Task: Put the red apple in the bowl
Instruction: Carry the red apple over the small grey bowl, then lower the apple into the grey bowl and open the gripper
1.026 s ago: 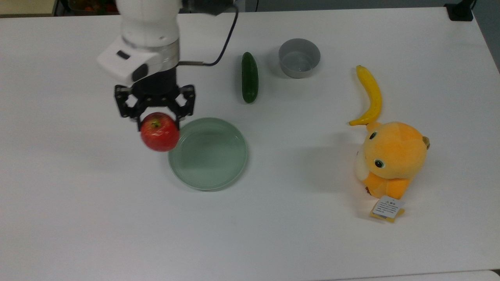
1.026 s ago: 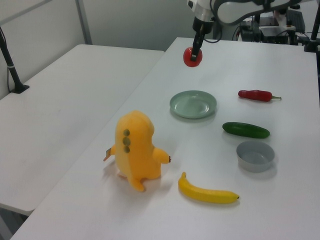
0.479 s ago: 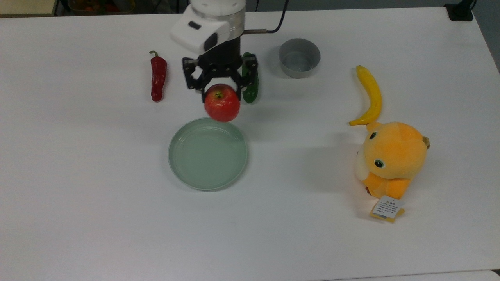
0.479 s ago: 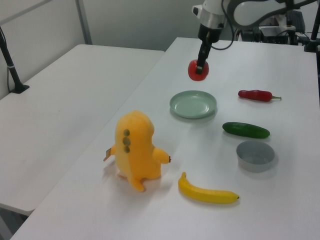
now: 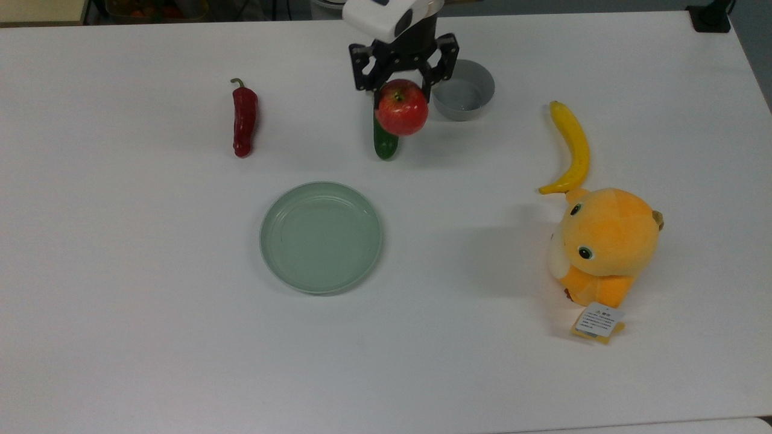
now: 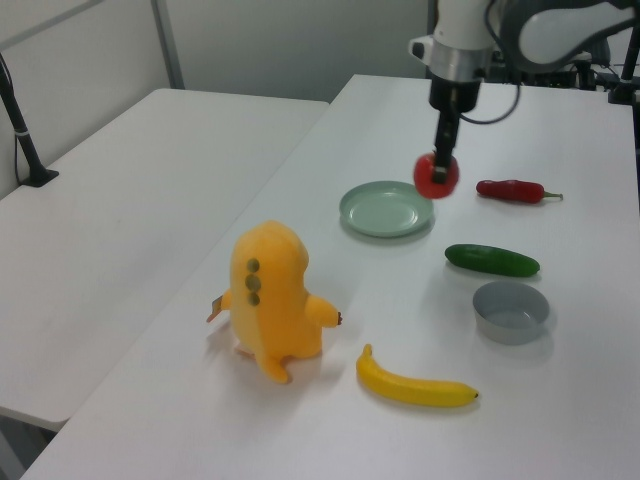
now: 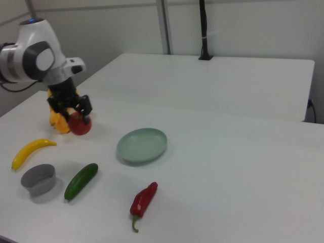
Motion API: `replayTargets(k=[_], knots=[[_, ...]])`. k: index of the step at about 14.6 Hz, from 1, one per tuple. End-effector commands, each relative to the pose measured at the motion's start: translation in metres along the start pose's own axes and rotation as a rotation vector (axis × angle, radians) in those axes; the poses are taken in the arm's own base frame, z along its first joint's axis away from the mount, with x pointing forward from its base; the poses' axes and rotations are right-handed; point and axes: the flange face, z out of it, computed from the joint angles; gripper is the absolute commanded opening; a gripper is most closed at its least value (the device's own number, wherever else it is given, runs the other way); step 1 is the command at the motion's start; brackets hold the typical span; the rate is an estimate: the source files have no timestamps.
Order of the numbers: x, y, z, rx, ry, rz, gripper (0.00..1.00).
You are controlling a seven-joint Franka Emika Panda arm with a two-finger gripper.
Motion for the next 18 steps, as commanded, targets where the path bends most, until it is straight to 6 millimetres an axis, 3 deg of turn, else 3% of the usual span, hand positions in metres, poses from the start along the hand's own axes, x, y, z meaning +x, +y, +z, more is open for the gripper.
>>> replayTargets(k=[1,5,8,11,14,18], knots=[[-0.041,-0.035,-0.004,0.001,-0.057,-0.025,0.27],[-0.062,-0.061,-0.002,0.003,-0.086,-0.07,0.27],[-0.077,-0.096,0.01,-0.002,-0.137,-0.139,0.27],[-0.081,-0.105,0.019,-0.004,-0.156,-0.16,0.27],[-0.093,-0.126,0.041,-0.008,-0.192,-0.211,0.27],[-0.088,-0.142,0.067,0.003,-0.199,-0.238,0.27]])
